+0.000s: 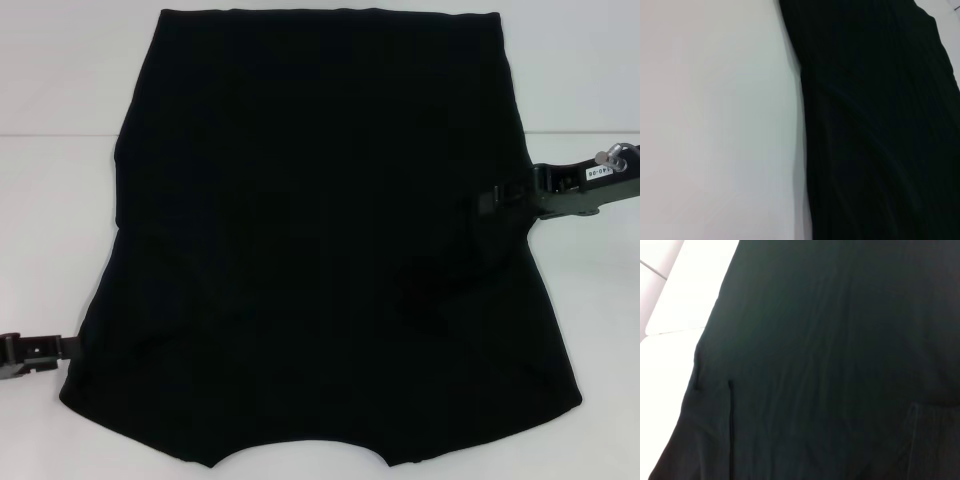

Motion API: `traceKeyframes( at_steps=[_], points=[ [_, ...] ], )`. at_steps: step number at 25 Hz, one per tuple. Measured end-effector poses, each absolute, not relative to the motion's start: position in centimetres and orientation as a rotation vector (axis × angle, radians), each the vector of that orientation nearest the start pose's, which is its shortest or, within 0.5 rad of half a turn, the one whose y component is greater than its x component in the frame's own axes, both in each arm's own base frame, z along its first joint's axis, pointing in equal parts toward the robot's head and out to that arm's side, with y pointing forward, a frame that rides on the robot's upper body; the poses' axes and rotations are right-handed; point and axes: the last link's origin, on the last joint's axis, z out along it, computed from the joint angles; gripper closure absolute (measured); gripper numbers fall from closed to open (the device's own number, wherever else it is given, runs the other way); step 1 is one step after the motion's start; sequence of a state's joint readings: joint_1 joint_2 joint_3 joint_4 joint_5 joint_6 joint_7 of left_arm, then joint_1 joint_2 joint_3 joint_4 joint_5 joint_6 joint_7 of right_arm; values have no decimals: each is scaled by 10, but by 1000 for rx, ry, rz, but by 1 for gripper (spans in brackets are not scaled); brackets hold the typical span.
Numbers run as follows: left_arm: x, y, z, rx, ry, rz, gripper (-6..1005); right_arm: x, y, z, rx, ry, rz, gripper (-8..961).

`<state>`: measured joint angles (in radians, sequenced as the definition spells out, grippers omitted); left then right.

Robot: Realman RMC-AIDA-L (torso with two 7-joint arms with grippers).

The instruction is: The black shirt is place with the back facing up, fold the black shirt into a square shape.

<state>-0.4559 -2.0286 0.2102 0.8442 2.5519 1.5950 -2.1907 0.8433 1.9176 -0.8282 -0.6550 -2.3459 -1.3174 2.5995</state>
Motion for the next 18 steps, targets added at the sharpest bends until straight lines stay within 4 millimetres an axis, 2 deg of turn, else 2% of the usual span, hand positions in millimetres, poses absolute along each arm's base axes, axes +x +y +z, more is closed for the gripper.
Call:
traceKeyframes(
  at_steps=[18],
  points=[
    [-369, 291, 57, -2009, -1863, -385, 532, 227, 432, 44, -2236, 1679, 222, 447]
  ],
)
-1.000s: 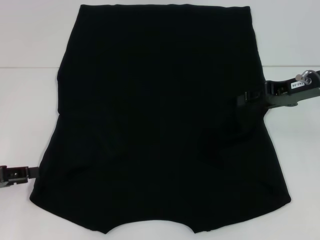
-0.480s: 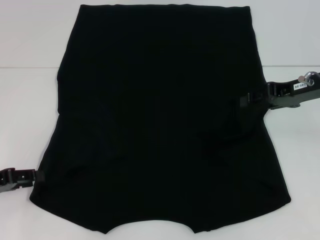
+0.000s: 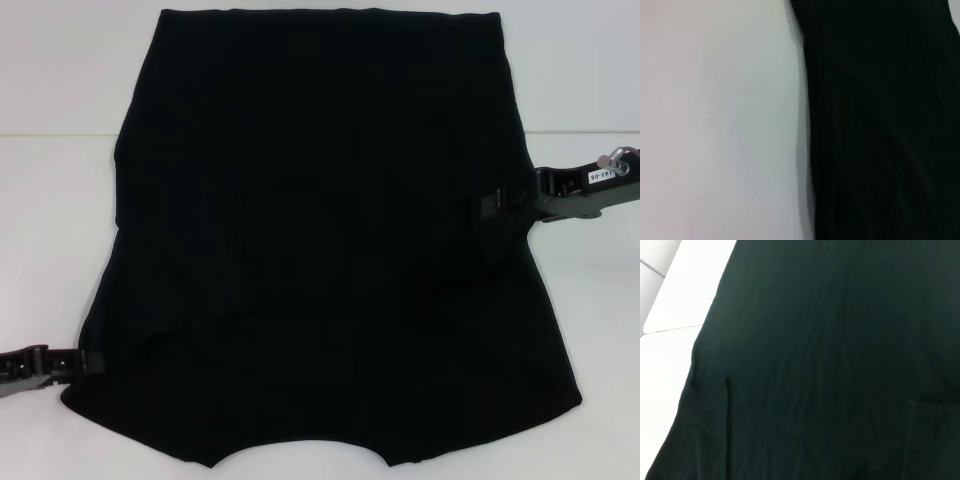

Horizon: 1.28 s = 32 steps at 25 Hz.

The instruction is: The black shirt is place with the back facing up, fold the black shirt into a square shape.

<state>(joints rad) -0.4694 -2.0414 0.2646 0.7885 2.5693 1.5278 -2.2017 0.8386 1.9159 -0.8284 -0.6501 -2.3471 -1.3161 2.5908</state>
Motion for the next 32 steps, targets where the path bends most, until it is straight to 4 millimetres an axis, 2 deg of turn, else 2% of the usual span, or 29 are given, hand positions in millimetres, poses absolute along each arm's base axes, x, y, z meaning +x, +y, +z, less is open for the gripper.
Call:
traceKeyframes(
  at_steps=[9, 17, 22, 27, 32],
  points=[
    [-366, 293, 51, -2012, -1887, -332, 551, 229, 431, 45, -2232, 1680, 220, 447],
    [-365, 294, 51, -2024, -1886, -311, 773, 230, 431, 46, -2228, 1682, 219, 447],
    [-357, 292, 52, -2070, -1903, -356, 963, 231, 430, 46, -2228, 1683, 218, 447],
    [-341, 290, 58, -2164, -1929, -428, 961, 230, 429, 48, -2239, 1678, 212, 447],
    [-335, 292, 60, -2185, -1952, -443, 960, 235, 422, 53, -2275, 1686, 173, 447]
  ],
)
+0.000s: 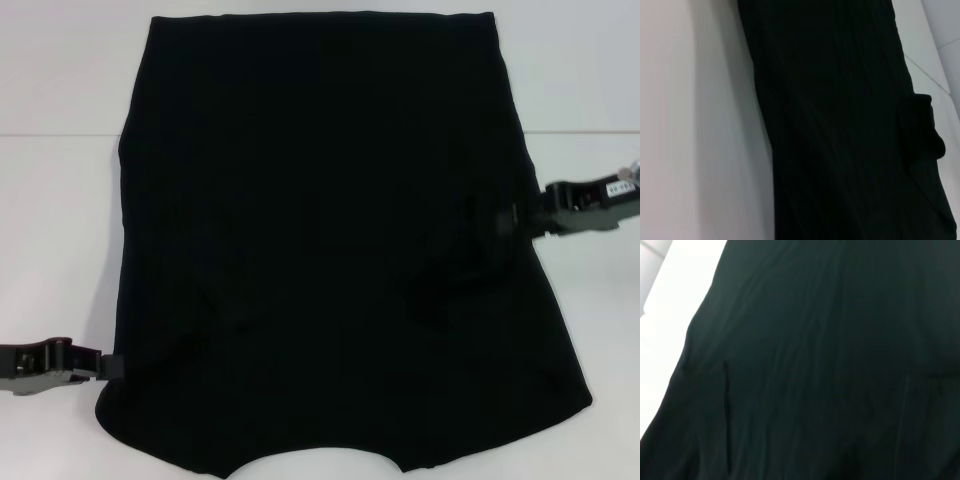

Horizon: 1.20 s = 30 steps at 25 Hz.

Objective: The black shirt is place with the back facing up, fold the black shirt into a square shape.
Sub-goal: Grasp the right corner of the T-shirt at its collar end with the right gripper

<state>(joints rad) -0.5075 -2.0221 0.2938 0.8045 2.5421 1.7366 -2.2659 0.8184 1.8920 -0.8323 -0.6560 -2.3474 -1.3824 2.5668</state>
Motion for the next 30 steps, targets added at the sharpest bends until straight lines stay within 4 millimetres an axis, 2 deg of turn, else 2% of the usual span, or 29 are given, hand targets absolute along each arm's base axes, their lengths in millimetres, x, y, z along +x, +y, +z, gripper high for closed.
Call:
traceKeyframes(
  at_steps=[4, 5, 6, 13, 17, 23, 30],
  points=[
    [-335, 294, 61, -2180, -1951, -436, 959, 247, 407, 61, -2304, 1739, 127, 447],
    [-335, 295, 61, -2177, -1950, -434, 958, 255, 397, 68, -2311, 1781, 96, 447],
    [-335, 296, 61, -2174, -1949, -432, 958, 255, 397, 68, -2311, 1781, 96, 447],
    [-333, 308, 62, -2157, -1928, -414, 956, 289, 358, 85, -2296, 1934, -22, 447],
    [-329, 317, 59, -2170, -1919, -407, 955, 297, 353, 82, -2273, 1945, -73, 446],
    [-324, 328, 59, -2183, -1902, -397, 953, 303, 351, 65, -2269, 1900, -181, 446],
    [-323, 332, 61, -2174, -1893, -391, 951, 304, 354, 55, -2260, 1869, -183, 446]
  ],
)
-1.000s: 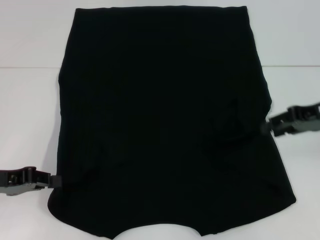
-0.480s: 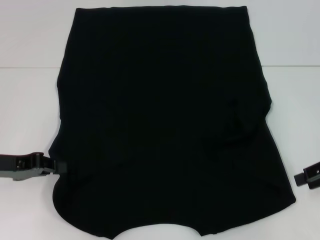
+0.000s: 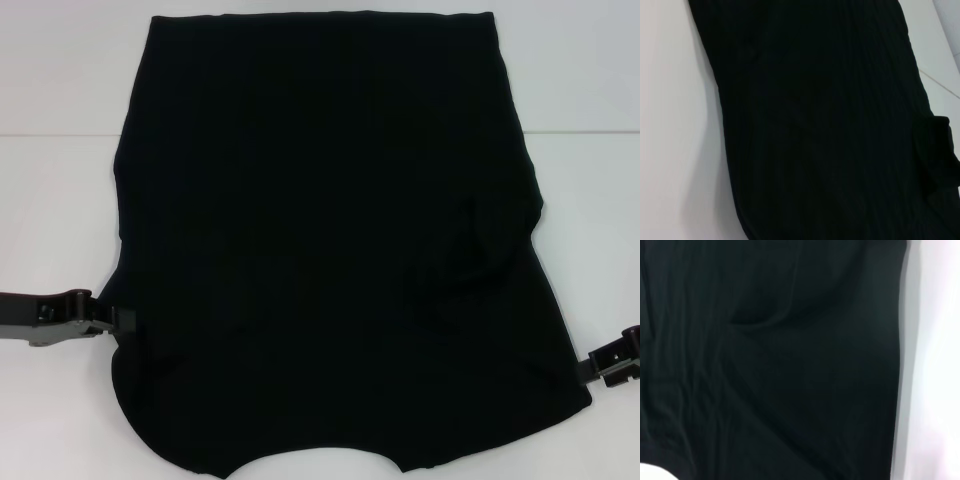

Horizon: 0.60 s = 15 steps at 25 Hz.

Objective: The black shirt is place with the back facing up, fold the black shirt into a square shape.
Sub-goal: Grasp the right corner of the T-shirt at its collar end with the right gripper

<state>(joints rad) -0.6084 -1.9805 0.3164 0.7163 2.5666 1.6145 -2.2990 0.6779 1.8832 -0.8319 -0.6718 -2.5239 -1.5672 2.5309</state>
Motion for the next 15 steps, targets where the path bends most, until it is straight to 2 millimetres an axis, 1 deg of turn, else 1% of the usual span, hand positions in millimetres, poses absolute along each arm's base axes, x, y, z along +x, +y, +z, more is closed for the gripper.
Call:
traceKeyframes(
  at_steps=[5, 15],
  points=[
    [-323, 333, 61, -2170, -1889, -391, 949, 303, 357, 49, -2259, 1853, -178, 446],
    [-323, 335, 62, -2165, -1885, -395, 946, 302, 357, 42, -2259, 1849, -185, 446]
  ],
)
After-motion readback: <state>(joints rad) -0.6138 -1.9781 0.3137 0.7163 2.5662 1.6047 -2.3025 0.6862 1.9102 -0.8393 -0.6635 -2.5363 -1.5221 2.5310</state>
